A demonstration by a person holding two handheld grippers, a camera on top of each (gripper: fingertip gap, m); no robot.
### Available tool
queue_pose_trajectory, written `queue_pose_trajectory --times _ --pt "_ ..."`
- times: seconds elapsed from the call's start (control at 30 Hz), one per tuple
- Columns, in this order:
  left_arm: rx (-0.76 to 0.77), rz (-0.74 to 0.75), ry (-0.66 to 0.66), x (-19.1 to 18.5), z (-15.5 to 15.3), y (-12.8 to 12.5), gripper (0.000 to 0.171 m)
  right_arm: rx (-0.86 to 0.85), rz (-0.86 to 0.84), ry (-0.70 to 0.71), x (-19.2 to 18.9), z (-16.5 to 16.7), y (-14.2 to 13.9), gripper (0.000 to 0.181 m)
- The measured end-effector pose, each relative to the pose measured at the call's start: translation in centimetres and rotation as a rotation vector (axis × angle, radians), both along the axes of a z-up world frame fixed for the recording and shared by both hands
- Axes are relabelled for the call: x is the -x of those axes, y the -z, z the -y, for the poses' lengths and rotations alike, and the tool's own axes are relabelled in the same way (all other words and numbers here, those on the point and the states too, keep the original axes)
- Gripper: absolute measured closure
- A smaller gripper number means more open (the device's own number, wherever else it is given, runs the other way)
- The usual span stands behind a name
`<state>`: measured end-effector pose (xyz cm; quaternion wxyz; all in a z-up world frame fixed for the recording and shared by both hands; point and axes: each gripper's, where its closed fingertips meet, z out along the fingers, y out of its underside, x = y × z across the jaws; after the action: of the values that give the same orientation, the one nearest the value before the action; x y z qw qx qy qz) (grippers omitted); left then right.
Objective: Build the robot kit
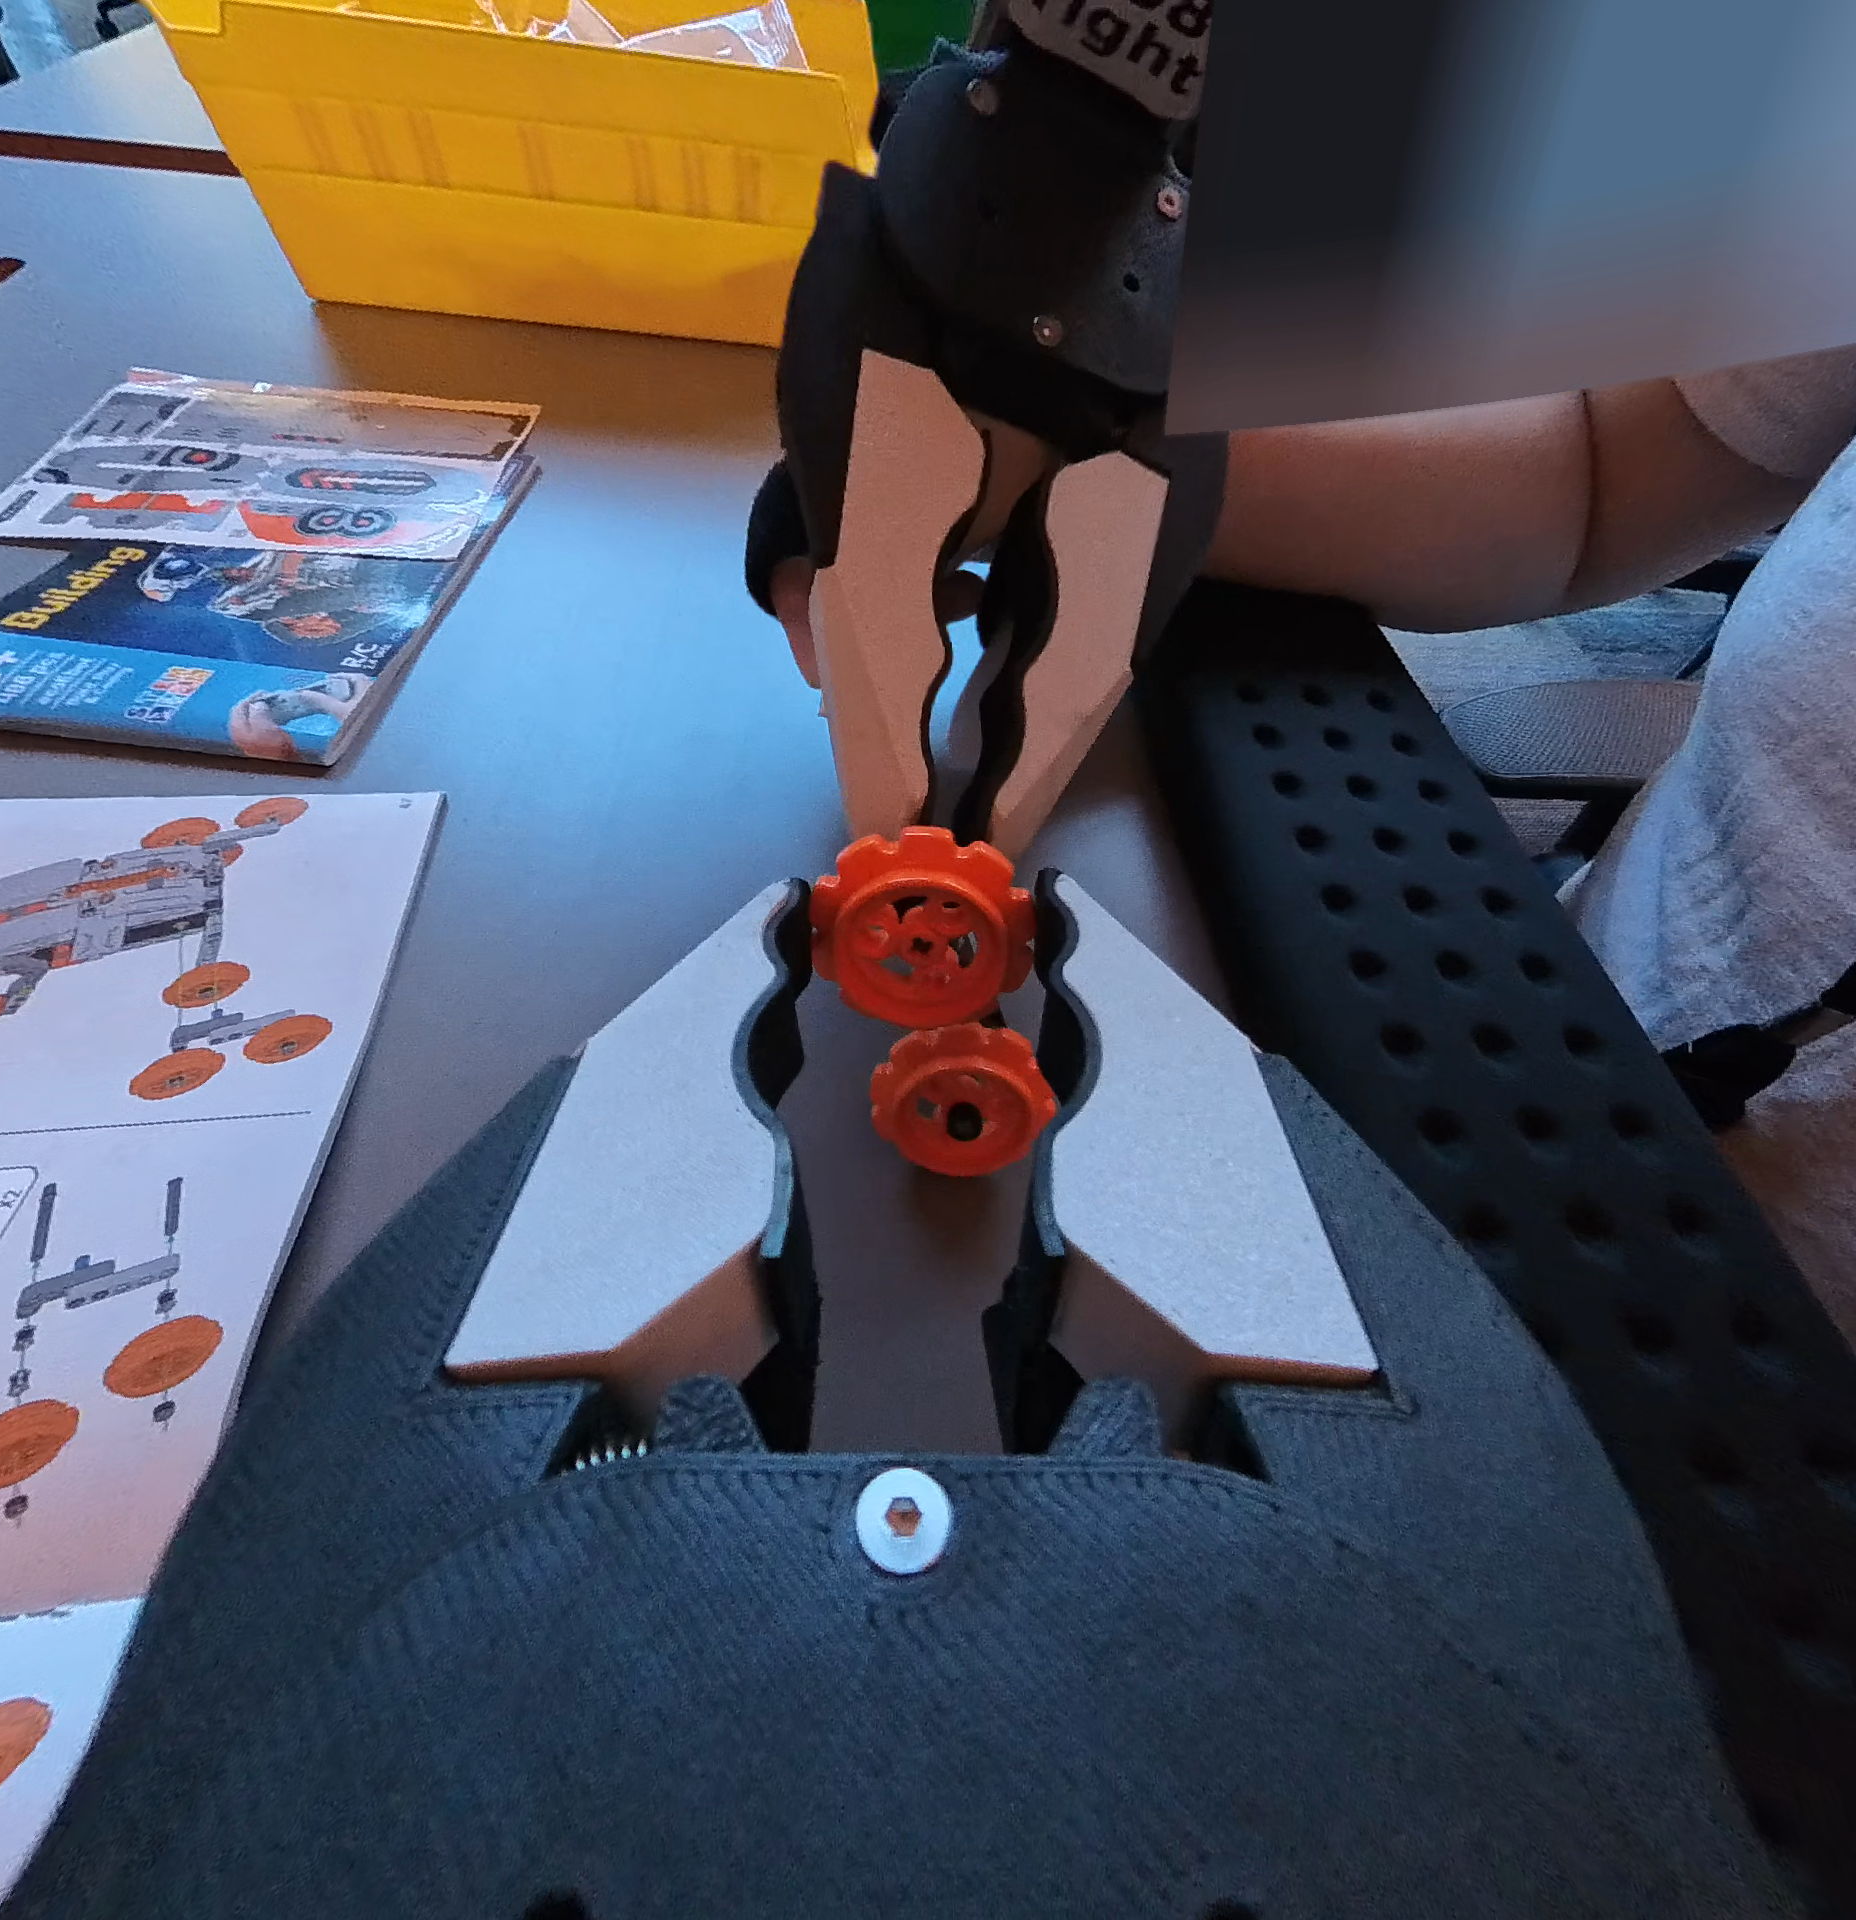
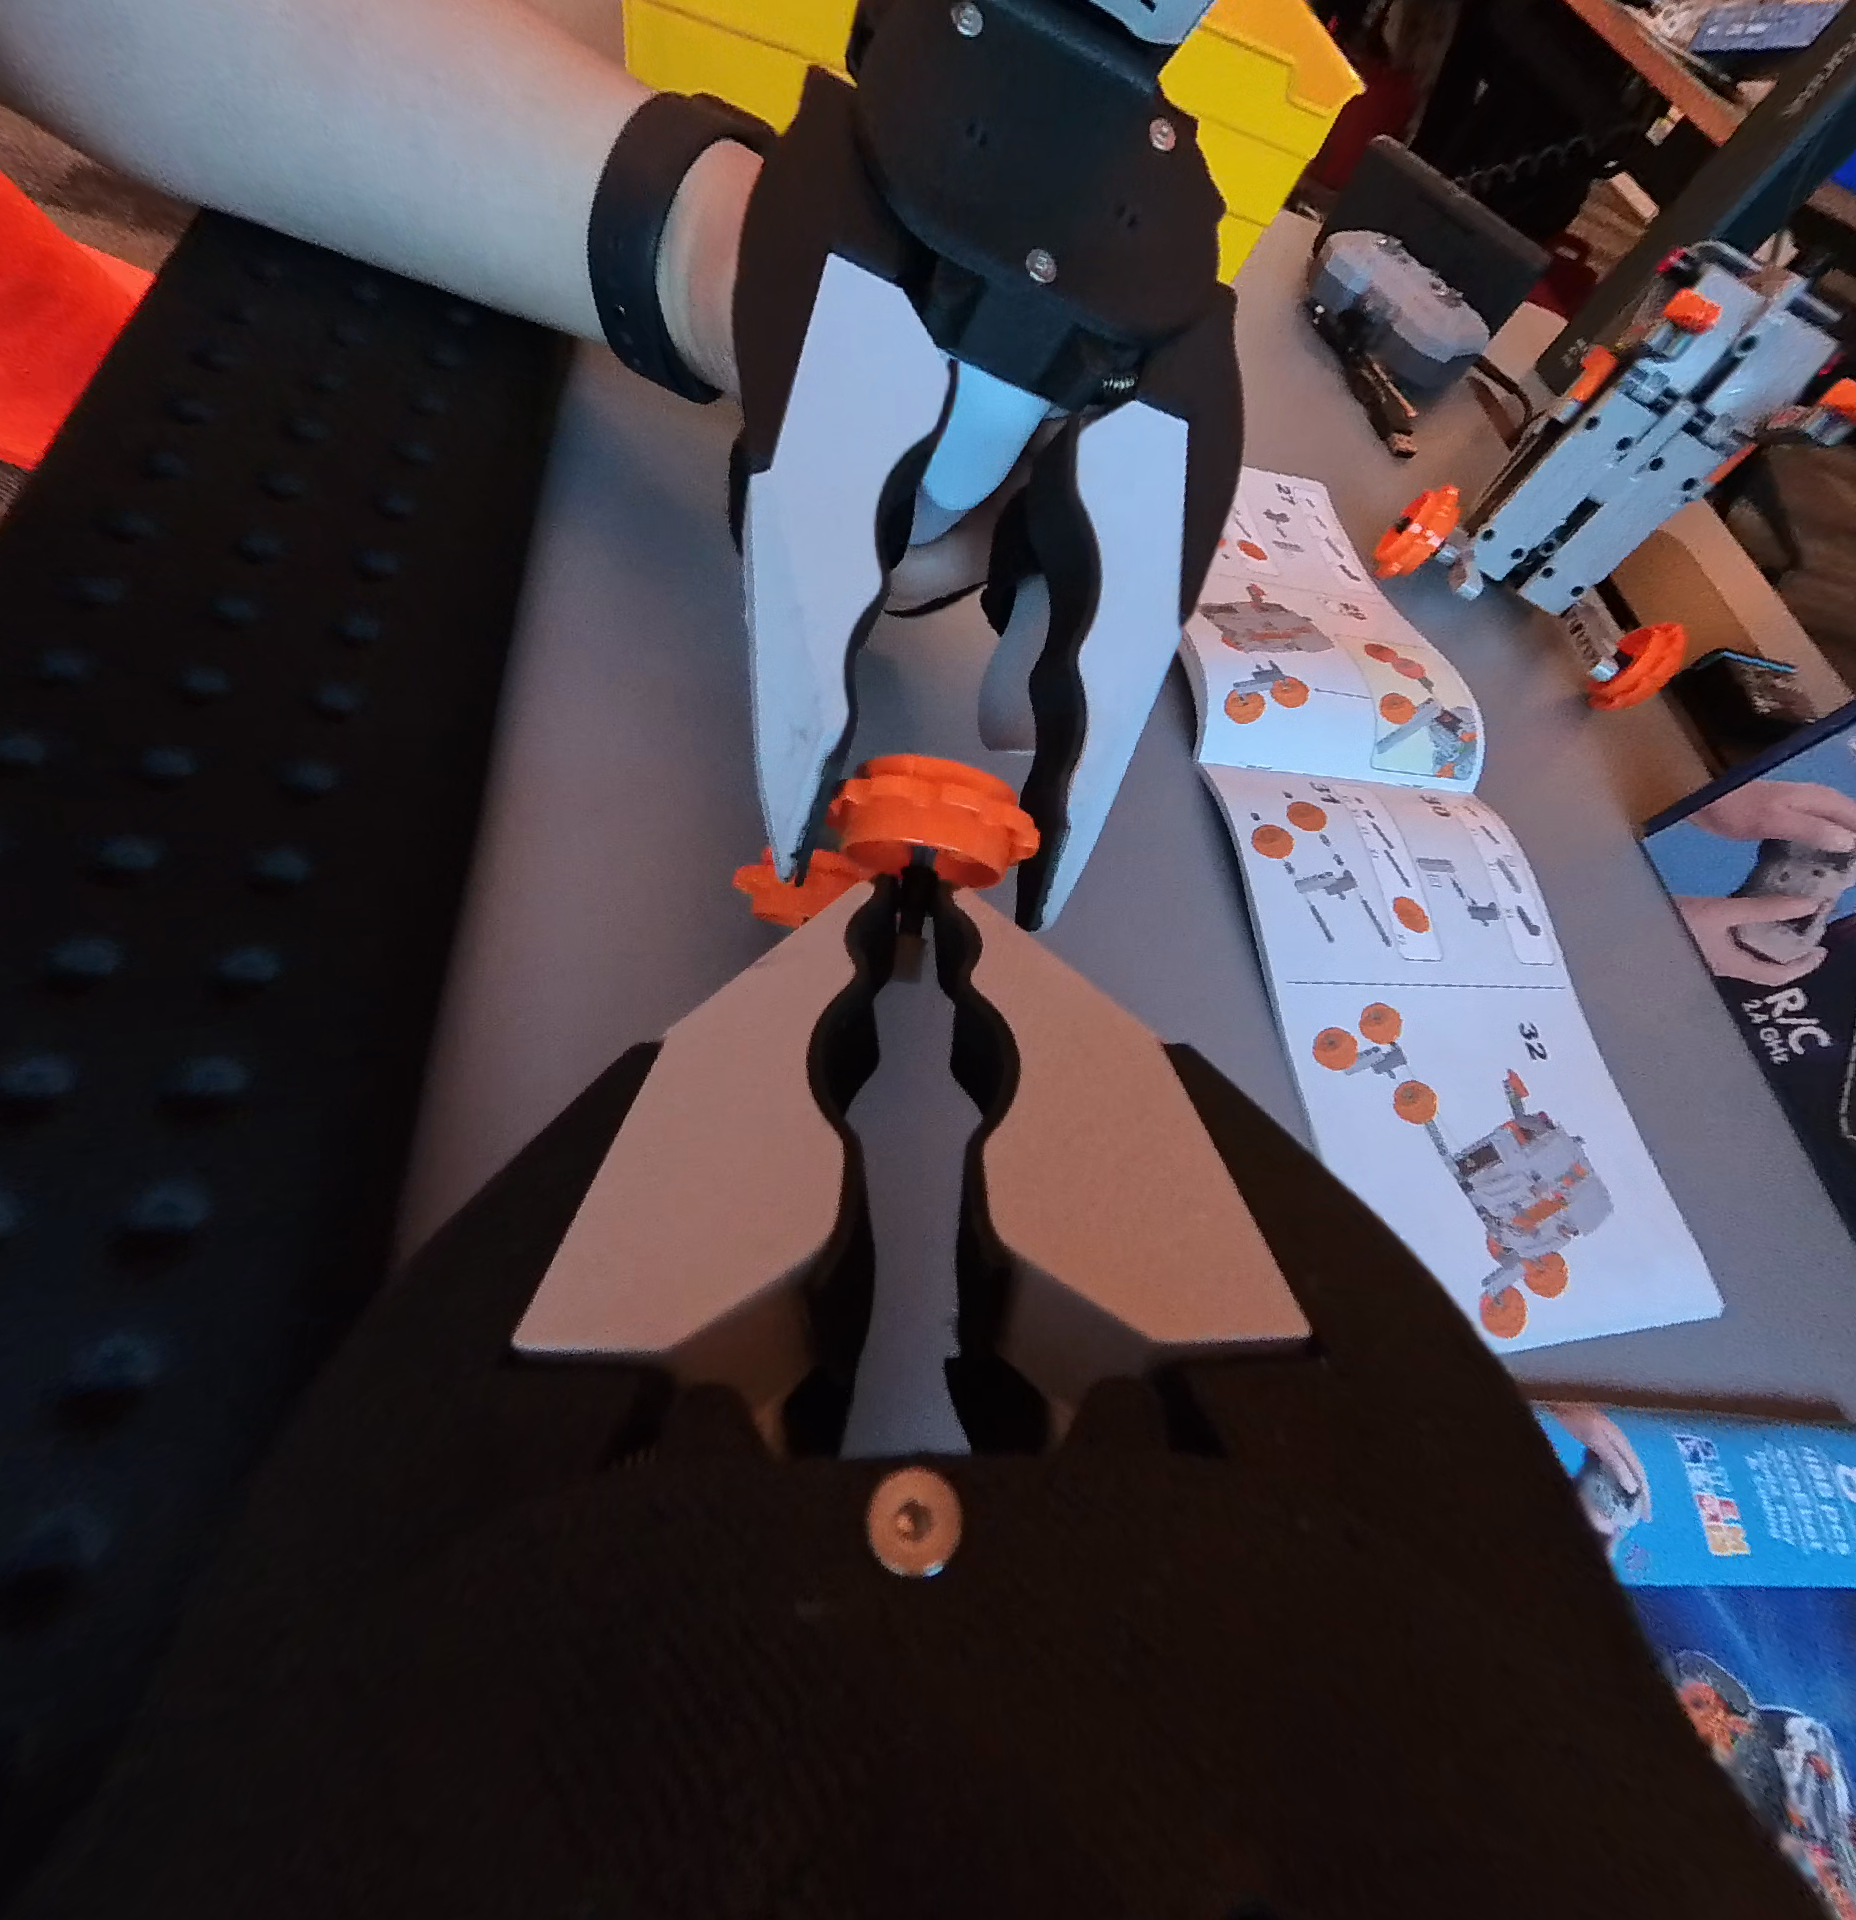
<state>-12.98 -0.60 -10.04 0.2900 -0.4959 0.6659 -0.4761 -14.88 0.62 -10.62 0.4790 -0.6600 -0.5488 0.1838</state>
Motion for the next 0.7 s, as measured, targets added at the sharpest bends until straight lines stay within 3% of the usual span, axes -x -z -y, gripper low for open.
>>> queue_pose_trajectory --times 0.37,0.53,0.7 --pt "-0.014 -0.004 0.005 0.0 0.0 0.2 0.131 0.124 -0.047 0.008 0.0 0.0 0.2 0.176" --pt "0.021 -0.023 -0.020 -0.5 0.1 0.8 0.123 0.102 -0.034 0.011 0.1 0.0 0.0 0.176" --pt "0.004 -0.054 -0.010 -0.7 0.3 1.2 0.127 0.093 -0.003 0.017 0.0 0.0 0.3 0.176"
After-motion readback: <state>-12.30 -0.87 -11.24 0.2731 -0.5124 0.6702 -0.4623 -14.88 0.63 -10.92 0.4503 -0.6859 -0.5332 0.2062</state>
